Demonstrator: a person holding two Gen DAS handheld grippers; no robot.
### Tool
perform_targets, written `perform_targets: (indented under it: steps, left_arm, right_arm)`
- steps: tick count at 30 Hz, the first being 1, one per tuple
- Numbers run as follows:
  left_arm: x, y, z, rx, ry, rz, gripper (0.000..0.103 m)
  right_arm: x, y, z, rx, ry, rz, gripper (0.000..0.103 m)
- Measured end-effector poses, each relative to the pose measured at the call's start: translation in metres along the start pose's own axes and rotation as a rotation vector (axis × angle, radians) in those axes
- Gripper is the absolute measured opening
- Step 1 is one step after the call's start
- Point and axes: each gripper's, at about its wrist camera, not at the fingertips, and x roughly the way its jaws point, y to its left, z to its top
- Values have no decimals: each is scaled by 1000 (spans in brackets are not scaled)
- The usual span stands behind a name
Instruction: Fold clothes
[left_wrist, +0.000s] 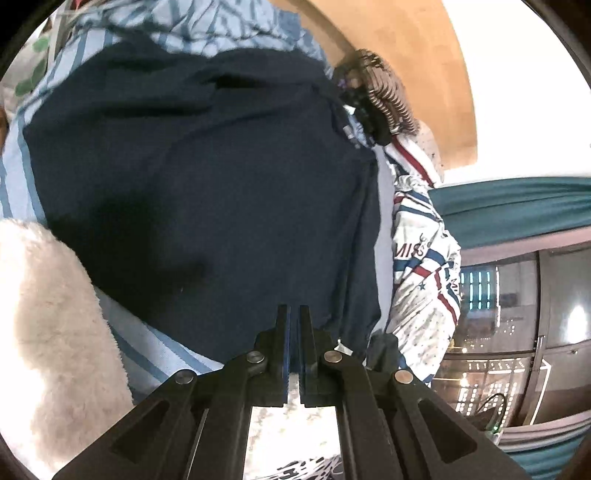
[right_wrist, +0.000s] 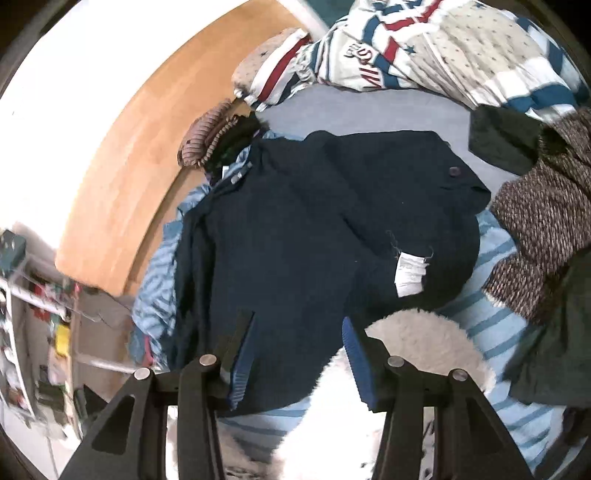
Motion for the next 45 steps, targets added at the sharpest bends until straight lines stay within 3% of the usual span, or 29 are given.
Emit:
perform_targets:
  steps: [3,6,10,13,17,18,22,24,30,36,39,40,43,45]
  left_arm:
    - [18,12,4,-36,28,18,4]
    - [38,24,7,-70,37,78,31]
    - [61,28,11,-37,14,241,34]
    - [68,28,14,-28,50,213,34]
    - [64,26,18,-15,59,190,34]
    - [62,26,19,-8,58,190,34]
    - [49,20,22,-15,51,143,34]
    - [38,13,18,-3,38,125,34]
    - [-17,-13,7,59,-40,69,34]
    - [-68,-38,-9,135,-86,33,34]
    - [-85,-53,-18,195,-92,10,52]
    - [-89,-57,-20,209,-103,-6,65]
    - [-90,-61,-26,206,-123,-10,69]
    - [-88,-65,-32,212,-109,-9,69]
  right_arm:
    - [24,8,3,-85,39,-33,52]
    - [76,14,11,-149,169,-62,51]
    - [162,47,16,-431,309,-249,47]
    - [221,54,16,-497,451,-308,41]
    - [265,32,11,-430,614,-381,41]
    - [266,24,4,-421,670,-387,42]
    - [251,15,-17,-462,752,-372,45]
    - [238,16,-14,-440,721,-341,46]
    - [170,50,0,-403,501,-210,47]
    - [73,90,-11,-459,227,-100,53]
    - [25,84,-24,-421,107,-45,65]
    - [14,79,-29,-399,79,-37,68]
    - [-8,57,-37,-326,22,-70,73]
    - [-12,45,-37,-278,42,-93,72]
